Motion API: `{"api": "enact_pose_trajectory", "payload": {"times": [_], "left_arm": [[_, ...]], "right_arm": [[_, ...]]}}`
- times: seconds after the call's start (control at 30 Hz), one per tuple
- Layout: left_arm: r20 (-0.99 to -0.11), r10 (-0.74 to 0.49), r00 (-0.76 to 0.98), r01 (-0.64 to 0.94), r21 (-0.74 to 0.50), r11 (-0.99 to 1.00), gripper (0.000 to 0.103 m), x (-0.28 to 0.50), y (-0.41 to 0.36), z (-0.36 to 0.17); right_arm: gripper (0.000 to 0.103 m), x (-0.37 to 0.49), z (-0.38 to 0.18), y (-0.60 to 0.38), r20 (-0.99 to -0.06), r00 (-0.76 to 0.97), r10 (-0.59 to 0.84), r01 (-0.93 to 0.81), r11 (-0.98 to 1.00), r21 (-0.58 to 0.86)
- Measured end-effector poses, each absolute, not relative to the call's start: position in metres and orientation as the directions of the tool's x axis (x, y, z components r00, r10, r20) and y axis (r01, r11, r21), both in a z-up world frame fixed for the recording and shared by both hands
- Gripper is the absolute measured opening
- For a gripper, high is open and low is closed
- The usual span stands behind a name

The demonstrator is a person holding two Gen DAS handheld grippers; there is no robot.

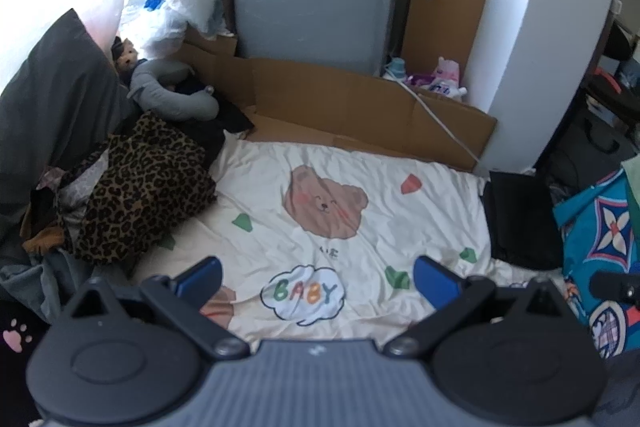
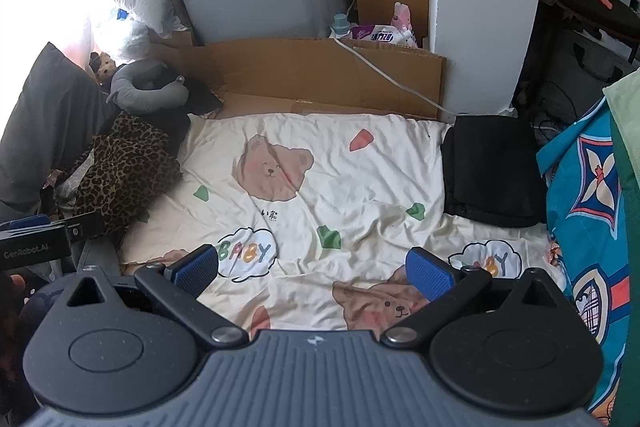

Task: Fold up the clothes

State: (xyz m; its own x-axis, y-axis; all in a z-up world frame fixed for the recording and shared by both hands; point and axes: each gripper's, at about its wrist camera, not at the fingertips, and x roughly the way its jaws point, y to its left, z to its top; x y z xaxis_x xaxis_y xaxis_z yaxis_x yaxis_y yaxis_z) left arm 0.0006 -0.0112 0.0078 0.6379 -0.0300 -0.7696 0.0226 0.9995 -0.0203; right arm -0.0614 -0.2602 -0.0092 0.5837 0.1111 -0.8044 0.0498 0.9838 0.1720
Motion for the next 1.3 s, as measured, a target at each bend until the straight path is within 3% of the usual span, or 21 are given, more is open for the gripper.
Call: {"api": "enact_pose_trajectory", "payload": {"times": [0.5, 0.73, 1.3], "left_arm": [[-0.765, -0.007, 0.644, 0.036, 0.022, 0.999, 0.103, -0.001, -0.020, 0.008], [-0.783, -0.050, 0.621, 0.007, -0.058, 0.998, 0.103, 0.003, -0.005, 0.013], [-0.753, -0.086, 0.653, 0.026, -0.091, 0.995, 0.102, 0.039, 0.038, 0.030]], "right_arm": [[0.103, -0.065, -0.008, -0.265, -0.797, 0.593, 0.114, 0.056, 0.982, 0.182], [0.103, -0.061, -0.004, -0.264, -0.798, 0.588, 0.128, 0.040, 0.982, 0.187], [0.103, -0.038, 0.021, -0.271, -0.689, 0.697, 0.199, 0.017, 0.956, 0.293]]}}
